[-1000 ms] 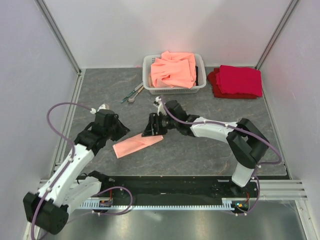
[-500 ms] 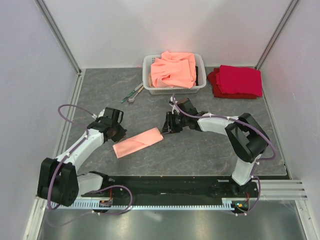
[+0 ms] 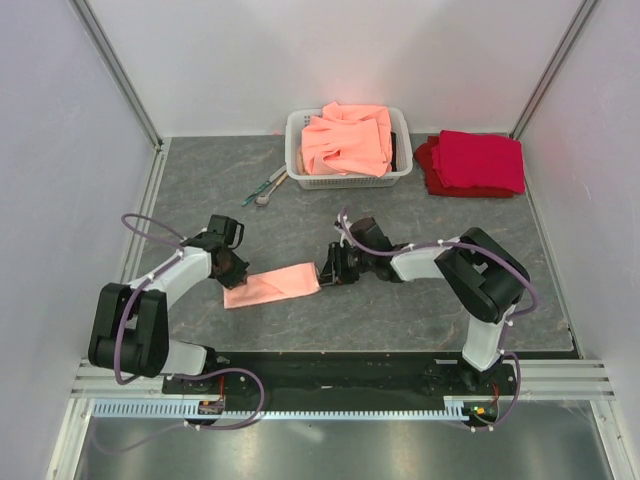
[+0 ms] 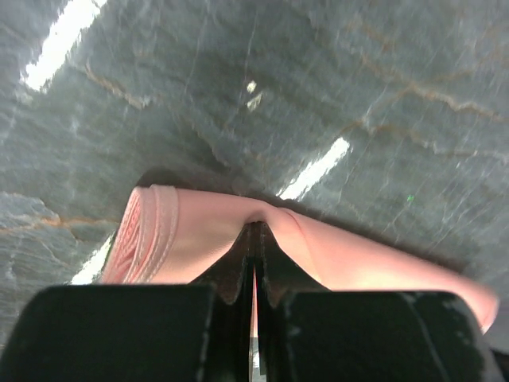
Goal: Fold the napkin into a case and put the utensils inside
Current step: Move the smaller rectangle-folded napkin to the center of the board, then pick up the spoon from the corner of the board.
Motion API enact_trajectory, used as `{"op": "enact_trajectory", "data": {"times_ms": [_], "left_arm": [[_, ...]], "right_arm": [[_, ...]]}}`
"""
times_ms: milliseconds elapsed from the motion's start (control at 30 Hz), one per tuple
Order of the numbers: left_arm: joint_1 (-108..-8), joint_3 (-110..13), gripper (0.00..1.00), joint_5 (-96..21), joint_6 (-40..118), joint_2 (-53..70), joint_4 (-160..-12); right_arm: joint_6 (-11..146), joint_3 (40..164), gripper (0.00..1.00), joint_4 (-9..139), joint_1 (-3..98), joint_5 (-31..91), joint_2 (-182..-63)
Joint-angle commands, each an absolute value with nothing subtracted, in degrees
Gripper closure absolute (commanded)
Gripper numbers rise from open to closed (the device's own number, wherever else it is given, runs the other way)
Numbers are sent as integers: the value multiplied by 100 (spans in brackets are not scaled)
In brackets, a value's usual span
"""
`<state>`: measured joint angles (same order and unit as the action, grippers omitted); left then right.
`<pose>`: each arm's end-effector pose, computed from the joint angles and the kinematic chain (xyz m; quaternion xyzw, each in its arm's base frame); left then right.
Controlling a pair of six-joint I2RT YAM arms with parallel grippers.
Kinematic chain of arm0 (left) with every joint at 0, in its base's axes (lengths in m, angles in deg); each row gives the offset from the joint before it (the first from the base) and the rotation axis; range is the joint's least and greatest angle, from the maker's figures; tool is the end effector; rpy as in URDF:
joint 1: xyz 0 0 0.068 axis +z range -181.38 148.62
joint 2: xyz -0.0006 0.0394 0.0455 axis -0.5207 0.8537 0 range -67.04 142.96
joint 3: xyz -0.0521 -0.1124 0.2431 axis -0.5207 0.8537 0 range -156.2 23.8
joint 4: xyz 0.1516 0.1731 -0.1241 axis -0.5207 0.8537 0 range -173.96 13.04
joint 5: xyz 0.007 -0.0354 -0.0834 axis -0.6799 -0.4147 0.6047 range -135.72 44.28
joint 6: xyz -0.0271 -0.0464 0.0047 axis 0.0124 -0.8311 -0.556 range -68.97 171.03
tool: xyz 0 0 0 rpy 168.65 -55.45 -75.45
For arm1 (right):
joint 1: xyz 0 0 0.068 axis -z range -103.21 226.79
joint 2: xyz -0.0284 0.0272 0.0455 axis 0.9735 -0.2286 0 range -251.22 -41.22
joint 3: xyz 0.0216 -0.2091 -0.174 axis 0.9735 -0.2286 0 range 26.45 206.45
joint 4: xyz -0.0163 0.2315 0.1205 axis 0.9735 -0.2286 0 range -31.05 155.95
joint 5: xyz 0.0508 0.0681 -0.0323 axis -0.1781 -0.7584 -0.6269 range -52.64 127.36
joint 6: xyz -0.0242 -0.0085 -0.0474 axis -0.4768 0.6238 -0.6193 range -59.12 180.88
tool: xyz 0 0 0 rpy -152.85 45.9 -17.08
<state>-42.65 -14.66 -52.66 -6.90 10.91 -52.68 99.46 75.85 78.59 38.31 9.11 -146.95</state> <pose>0.2245 -0.0403 0.1590 -0.3991 0.8997 -0.0455 0.1710 0.2663 0.2331 0.1242 -0.0951 0.8918 0.4130 0.1586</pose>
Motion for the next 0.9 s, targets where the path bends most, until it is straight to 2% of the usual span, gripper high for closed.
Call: {"op": "enact_trajectory", "data": {"times_ms": [0,100,233,300,433,533,567,600,667,867], "left_arm": [[-4052,-1855,98,-5943,-479,1653,-5321],[-4026,-2295,98,-6321,-320,1900,-5023],[-4008,-2577,97,-6190,-293,1629,-4732],[-3991,-2516,90,-5971,-284,1137,-4723],[-3930,-2454,63,-5768,-206,285,-4600],[-3850,-2708,51,-5531,206,28,-4791],[-3850,-2892,47,-5330,695,72,-5080],[-3859,-3015,46,-4771,918,290,-5300],[-3833,-3507,46,-4390,1130,668,-5627],[-3745,-4721,44,-3133,877,2627,-6442]], "right_arm": [[10744,7207,66,8764,3224,704,-14880],[11193,7092,66,9266,2863,651,-14853],[10984,7022,62,8969,3064,659,-14582],[10556,7048,59,8469,3327,677,-14336],[9640,7258,48,7326,3609,993,-13887],[9305,7215,41,6868,3741,1178,-13571],[9261,7189,39,6806,3776,1178,-13457],[9208,7145,37,6788,3794,1178,-13421],[9164,7101,34,6788,3829,1152,-13333],[9032,6996,30,6779,3996,1073,-13210]]}}
